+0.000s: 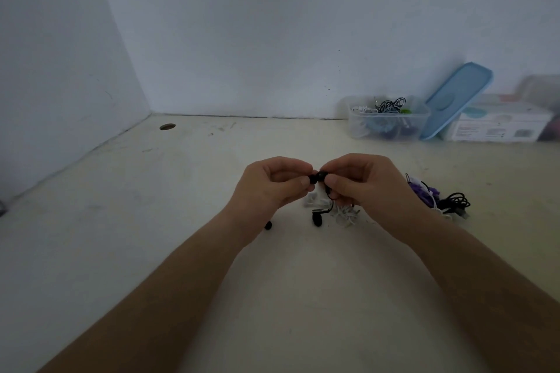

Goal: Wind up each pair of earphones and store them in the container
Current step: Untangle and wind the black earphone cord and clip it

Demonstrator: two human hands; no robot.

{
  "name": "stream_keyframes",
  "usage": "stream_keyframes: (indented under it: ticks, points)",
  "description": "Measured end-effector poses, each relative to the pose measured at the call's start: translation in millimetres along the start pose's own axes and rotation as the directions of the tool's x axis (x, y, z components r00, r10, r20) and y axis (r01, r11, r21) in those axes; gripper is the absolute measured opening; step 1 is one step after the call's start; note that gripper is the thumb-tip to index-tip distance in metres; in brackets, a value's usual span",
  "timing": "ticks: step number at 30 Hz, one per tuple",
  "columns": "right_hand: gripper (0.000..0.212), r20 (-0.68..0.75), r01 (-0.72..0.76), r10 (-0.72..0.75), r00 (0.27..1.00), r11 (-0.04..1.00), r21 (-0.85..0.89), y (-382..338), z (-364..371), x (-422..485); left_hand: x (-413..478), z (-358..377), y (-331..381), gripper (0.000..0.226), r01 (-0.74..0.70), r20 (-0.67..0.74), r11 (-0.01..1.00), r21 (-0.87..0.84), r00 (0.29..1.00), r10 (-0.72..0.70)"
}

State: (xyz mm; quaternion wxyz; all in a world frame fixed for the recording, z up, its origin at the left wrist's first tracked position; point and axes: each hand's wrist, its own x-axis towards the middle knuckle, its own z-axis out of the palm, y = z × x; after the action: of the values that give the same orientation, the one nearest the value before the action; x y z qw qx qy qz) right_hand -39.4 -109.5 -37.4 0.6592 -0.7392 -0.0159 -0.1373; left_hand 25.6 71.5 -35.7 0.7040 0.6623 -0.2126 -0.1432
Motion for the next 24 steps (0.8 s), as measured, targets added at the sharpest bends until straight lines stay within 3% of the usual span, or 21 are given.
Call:
stream_keyframes:
  ticks: [24]
  points:
    - [0.015,0.014,-0.01,0.01,1.0,1.0,0.008,-1.6,-0.9,-1.5,-2.5,1.7,1.7,0.021,-0.014,0.038,0.999,0.032,0.999,0.013]
